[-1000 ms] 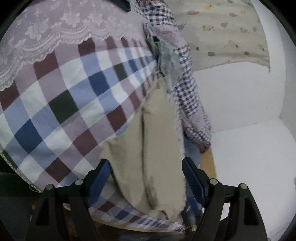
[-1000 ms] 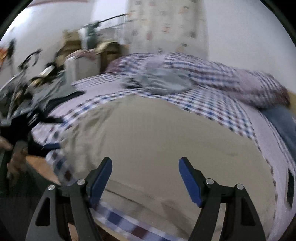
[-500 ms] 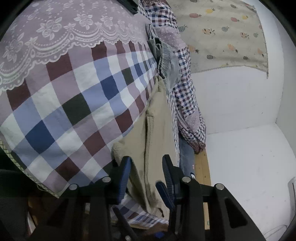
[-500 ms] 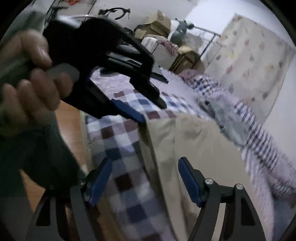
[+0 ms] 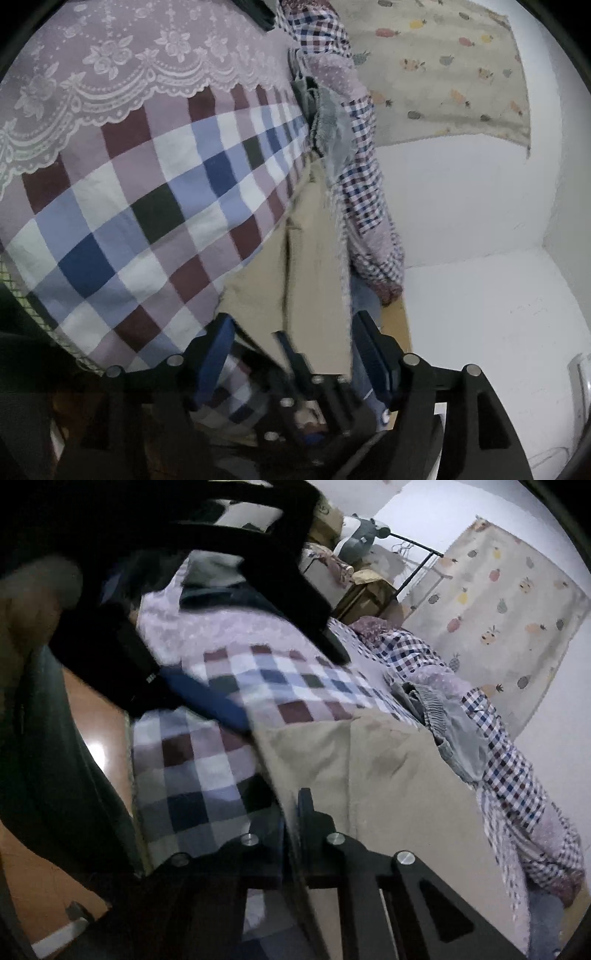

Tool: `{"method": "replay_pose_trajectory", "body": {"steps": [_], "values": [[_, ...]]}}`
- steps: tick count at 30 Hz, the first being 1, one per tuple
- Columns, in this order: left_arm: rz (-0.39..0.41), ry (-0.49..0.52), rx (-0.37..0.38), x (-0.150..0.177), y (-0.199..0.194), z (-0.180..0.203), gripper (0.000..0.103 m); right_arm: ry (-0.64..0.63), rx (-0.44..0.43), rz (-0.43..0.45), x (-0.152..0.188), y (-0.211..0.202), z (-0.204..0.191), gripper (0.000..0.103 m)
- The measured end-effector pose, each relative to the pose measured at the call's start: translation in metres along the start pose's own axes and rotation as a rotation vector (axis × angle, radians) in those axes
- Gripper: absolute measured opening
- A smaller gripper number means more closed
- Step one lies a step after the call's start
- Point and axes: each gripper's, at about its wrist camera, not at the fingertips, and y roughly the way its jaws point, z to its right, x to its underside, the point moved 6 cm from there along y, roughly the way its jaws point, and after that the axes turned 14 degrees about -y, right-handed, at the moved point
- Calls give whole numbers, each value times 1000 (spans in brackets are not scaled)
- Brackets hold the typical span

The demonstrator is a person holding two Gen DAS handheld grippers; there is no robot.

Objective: Fold clothes

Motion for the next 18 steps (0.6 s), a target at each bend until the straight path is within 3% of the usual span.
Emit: {"method": "replay_pose_trajectory", "body": {"steps": [8, 12, 18], "values": [[-42, -12, -27, 8, 6, -4, 71, 96, -28, 25, -7, -8, 23, 5], [-48, -77, 15, 10, 0, -12, 73, 126, -20, 21, -7, -8, 32, 4], [-53, -74, 12, 3, 14, -12, 73, 155, -30, 21, -8, -7, 39, 4]]}}
